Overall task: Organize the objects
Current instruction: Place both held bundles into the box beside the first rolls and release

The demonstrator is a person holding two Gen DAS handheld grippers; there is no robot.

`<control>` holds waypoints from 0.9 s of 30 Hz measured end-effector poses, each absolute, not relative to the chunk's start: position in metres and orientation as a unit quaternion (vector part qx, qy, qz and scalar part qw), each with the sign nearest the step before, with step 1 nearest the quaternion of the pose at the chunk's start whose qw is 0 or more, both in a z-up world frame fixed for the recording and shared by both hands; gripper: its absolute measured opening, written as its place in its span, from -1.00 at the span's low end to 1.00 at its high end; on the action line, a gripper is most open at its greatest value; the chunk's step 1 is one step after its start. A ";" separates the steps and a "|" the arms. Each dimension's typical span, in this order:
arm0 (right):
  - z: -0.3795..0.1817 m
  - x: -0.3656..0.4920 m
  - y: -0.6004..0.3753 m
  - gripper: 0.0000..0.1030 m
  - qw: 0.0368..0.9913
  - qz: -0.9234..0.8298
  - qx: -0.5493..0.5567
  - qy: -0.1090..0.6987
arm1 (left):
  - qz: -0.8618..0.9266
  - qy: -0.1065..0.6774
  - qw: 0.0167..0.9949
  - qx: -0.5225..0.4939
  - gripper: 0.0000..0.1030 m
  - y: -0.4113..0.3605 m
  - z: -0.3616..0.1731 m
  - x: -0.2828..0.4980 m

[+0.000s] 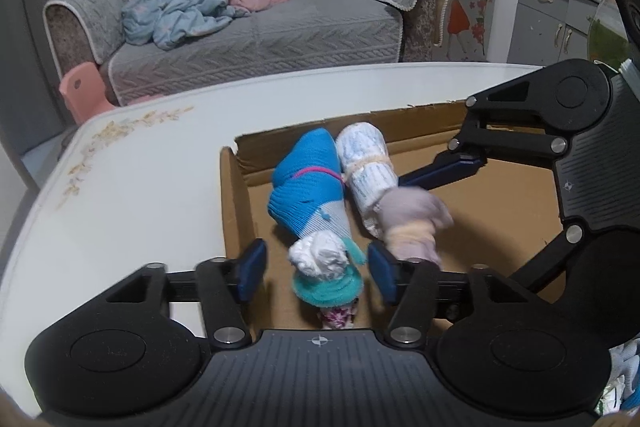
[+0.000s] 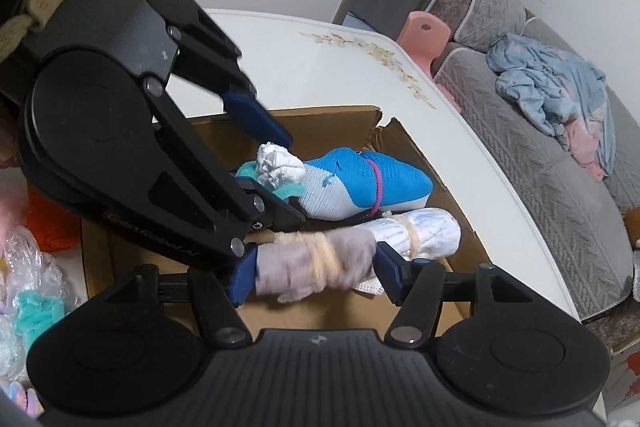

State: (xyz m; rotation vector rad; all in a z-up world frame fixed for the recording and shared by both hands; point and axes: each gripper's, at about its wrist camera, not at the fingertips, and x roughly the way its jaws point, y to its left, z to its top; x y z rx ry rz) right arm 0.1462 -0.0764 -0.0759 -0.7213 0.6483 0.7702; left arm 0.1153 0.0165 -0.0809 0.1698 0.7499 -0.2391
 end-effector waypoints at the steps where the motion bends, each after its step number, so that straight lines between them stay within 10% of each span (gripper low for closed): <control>1: -0.075 0.145 -0.077 0.16 0.814 0.361 -0.338 0.304 | -0.118 0.365 0.920 0.082 0.30 0.016 -0.080 0.115; 27: -0.063 0.135 -0.100 0.46 0.822 0.347 -0.310 0.327 | -0.135 0.373 0.908 0.138 0.71 0.007 -0.059 0.089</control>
